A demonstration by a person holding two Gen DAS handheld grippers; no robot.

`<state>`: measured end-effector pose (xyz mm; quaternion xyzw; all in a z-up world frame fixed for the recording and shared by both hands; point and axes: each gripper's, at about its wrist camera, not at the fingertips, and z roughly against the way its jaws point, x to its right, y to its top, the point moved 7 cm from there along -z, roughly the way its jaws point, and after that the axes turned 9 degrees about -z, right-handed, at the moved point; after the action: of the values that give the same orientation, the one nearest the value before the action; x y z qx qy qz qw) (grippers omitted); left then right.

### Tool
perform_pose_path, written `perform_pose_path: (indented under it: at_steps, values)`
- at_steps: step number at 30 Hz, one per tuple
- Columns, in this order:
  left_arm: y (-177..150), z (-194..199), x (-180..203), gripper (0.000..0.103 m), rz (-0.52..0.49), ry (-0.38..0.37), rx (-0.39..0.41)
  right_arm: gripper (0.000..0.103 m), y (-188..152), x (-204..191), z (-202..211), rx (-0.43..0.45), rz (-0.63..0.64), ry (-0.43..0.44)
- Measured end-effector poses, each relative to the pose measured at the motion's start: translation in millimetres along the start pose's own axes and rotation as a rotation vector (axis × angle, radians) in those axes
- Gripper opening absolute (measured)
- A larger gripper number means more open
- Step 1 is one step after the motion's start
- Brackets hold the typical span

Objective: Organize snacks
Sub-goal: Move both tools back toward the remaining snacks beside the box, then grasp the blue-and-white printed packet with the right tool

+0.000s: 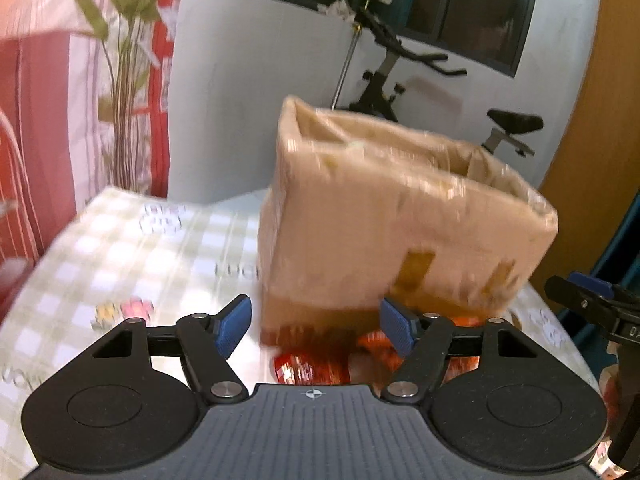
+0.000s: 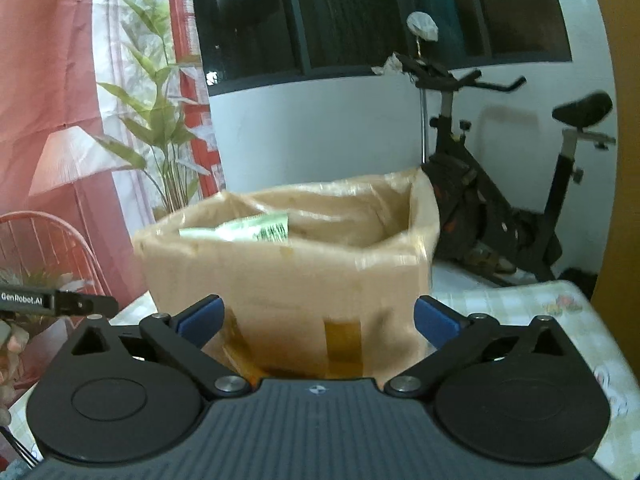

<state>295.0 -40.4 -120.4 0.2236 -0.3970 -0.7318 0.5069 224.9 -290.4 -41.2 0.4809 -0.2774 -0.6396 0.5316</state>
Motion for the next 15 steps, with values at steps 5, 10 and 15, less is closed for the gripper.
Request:
perform_pose_path:
  at_steps: [5, 10, 15]
  values:
    - [-28, -11, 3, 0.063, 0.023, -0.012, -0.061, 0.101, -30, 11, 1, -0.04, -0.008, -0.026]
    - [-49, -21, 4, 0.057, 0.026, -0.002, -0.115, 0.089, -66, 18, -5, -0.125, 0.04, -0.076]
    - [-57, -26, 2, 0.057, 0.045, 0.004, -0.134, 0.074, -93, 27, -16, -0.195, 0.046, -0.117]
